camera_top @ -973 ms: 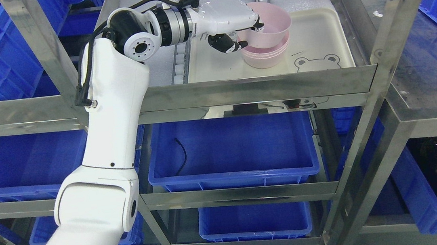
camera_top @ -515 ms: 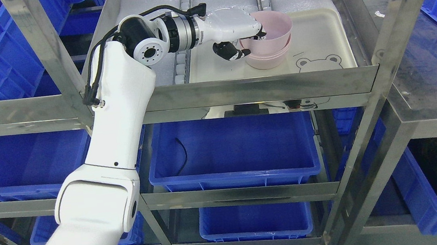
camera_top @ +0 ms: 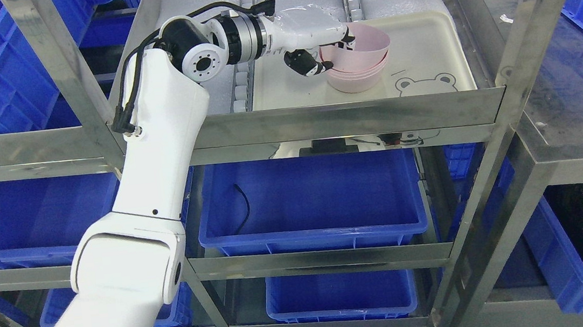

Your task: Stack pink IKEA bowl on shelf middle layer

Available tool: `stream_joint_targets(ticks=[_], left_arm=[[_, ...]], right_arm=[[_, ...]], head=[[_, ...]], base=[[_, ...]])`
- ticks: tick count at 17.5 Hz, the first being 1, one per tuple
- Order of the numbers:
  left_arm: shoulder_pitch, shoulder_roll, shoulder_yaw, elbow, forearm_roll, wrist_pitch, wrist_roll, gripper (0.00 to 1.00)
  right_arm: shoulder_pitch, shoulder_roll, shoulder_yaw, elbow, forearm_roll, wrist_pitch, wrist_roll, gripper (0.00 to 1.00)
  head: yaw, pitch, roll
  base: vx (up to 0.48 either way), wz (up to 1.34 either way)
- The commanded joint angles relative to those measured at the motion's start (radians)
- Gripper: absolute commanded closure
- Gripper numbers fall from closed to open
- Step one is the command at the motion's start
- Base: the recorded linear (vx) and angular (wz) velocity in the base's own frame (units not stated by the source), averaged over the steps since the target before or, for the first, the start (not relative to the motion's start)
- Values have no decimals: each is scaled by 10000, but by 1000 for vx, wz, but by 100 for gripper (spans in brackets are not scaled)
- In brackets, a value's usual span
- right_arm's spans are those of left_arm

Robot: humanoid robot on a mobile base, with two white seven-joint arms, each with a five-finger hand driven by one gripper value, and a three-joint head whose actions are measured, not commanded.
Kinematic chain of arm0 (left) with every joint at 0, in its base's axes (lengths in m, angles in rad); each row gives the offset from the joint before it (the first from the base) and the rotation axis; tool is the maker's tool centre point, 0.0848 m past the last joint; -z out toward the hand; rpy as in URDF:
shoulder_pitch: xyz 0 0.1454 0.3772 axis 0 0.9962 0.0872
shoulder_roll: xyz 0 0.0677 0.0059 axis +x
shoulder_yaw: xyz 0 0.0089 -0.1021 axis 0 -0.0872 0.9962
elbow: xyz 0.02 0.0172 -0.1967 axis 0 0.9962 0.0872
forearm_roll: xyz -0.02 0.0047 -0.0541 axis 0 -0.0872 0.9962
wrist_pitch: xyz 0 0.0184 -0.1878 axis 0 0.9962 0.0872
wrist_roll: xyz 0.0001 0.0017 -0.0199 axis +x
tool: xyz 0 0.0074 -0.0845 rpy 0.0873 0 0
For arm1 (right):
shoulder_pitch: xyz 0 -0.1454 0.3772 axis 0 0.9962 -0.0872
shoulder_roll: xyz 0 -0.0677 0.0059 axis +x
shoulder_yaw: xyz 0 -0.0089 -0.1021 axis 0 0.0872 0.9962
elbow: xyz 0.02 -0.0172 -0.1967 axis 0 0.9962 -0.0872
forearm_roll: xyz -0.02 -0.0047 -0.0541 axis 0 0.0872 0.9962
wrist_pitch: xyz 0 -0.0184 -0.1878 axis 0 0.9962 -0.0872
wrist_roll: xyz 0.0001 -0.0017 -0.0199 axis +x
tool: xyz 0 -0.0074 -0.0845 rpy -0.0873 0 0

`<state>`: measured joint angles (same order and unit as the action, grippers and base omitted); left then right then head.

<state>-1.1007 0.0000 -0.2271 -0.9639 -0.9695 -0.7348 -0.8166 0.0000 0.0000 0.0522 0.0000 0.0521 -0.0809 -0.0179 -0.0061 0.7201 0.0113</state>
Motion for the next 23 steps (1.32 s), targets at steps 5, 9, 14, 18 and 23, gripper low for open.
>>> stream_joint_targets(ticks=[5, 9, 14, 18, 23], left_arm=[[-268, 174, -198, 528, -31, 31, 20, 69], [-84, 174, -290, 512, -16, -31, 20, 70], [-53, 174, 122, -402, 229, 46, 450, 11], [-298, 174, 553, -1631, 2921, 870, -621, 1], [725, 174, -149, -4467, 5824, 3217, -213, 1]], right_arm=[[31, -175, 0, -175, 0, -4, -5, 0], [31, -175, 0, -175, 0, -4, -5, 0], [31, -175, 0, -175, 0, -4, -5, 0], [31, -175, 0, -175, 0, -4, -5, 0], [46, -175, 0, -175, 0, -4, -5, 0]], head=[[0, 0, 0], [0, 0, 0], [0, 0, 0], [0, 0, 0], [0, 0, 0]], base=[[0, 0], [-2, 6], [-7, 21], [-5, 7], [0, 0]])
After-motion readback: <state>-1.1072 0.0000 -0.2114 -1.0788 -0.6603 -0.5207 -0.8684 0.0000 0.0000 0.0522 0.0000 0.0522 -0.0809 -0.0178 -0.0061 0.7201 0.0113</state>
